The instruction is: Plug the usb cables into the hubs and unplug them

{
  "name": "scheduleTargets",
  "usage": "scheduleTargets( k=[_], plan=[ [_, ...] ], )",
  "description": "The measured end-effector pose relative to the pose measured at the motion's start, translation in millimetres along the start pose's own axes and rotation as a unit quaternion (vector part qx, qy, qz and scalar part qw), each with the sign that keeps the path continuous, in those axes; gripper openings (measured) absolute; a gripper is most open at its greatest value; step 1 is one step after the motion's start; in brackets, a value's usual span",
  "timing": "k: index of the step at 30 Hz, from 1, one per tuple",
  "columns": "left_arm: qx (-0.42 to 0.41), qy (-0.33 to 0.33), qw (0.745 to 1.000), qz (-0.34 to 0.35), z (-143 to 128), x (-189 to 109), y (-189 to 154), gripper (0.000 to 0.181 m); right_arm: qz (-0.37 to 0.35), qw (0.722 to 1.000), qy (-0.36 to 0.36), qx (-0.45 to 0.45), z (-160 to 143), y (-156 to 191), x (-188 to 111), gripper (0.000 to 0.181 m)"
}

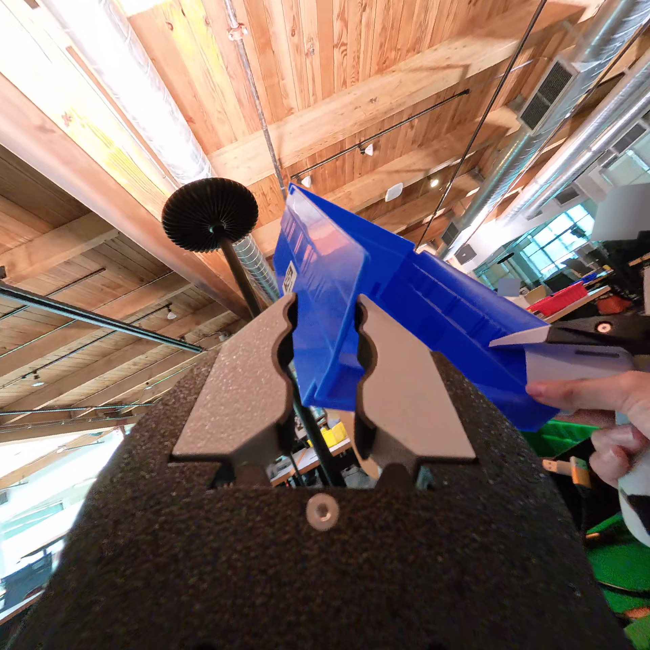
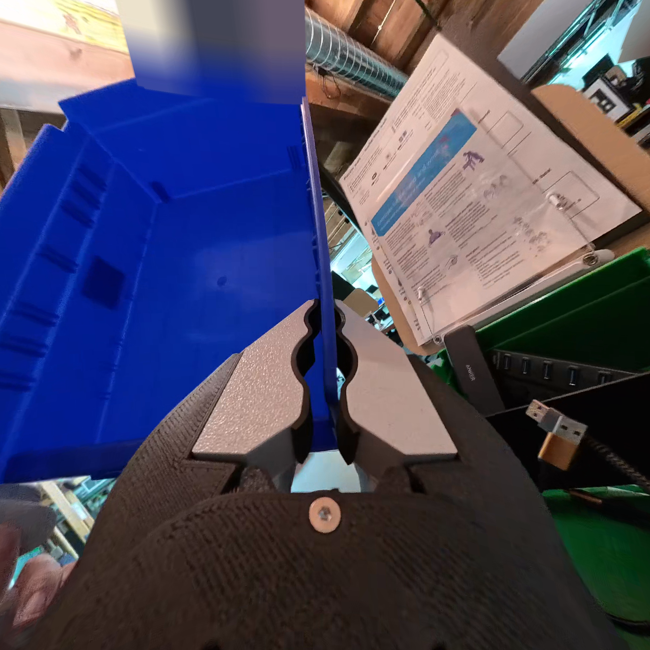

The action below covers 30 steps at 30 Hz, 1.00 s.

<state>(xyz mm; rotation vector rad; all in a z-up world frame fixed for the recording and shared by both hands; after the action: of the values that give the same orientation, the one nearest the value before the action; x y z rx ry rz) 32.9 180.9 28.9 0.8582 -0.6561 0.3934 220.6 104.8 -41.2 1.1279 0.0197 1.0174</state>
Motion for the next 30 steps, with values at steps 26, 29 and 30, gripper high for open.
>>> scheduleTargets(
  k=[26,29,30],
  plan=[
    [-0.319,0.382,0.823,-0.274,-151,-21,-158,0.079,-0.392,0.873,0.017,-0.289,257,-177,-168,0.007],
    [-0.291,0.394,0.824,-0.285,-153,-28,-172,0.073,-0.392,0.883,0.043,-0.255,253,-201,-164,0.006],
    [-0.279,0.396,0.827,-0.285,-153,-30,-175,0.069,-0.388,0.886,0.046,-0.25,253,-204,-162,0.006]
  ],
)
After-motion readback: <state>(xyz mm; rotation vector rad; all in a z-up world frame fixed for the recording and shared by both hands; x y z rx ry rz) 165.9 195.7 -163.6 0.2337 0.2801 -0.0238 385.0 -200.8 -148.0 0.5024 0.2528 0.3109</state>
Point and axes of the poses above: each gripper's, where its closed fingertips meet, x out along the fingers, z out of its top, y = z × x across the jaws, the point moved 4 cm from there along -x, back along the fingers, and after that the axes turned 11 degrees about x, right-handed, at the moved point
